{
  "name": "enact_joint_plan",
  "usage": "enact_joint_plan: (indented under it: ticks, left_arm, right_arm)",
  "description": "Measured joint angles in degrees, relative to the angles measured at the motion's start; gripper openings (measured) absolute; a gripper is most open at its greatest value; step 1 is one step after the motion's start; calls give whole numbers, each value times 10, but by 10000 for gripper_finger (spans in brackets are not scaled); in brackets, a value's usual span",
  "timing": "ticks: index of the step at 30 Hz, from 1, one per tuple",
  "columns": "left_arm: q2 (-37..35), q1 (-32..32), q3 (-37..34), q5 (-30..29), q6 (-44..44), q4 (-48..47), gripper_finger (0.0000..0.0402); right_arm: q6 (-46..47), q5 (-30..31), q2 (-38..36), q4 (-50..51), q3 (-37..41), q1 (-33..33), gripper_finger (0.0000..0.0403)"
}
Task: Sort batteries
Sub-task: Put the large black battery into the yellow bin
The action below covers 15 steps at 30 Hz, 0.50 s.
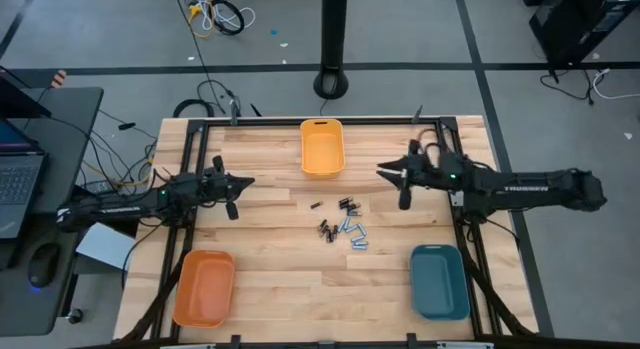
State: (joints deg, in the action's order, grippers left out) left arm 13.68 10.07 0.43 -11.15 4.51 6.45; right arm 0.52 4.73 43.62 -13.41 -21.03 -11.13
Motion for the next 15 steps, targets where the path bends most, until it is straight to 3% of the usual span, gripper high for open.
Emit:
enact_joint_plan:
  ticks: [8, 15]
  left_arm:
    - [10, 0, 0, -1, -1, 13, 12]
    - [10, 0, 0, -1, -20, 12, 12]
  right_arm:
    - [60, -45, 157, 145, -119, 13, 191]
    - [70, -63, 267, 175, -144, 50, 243]
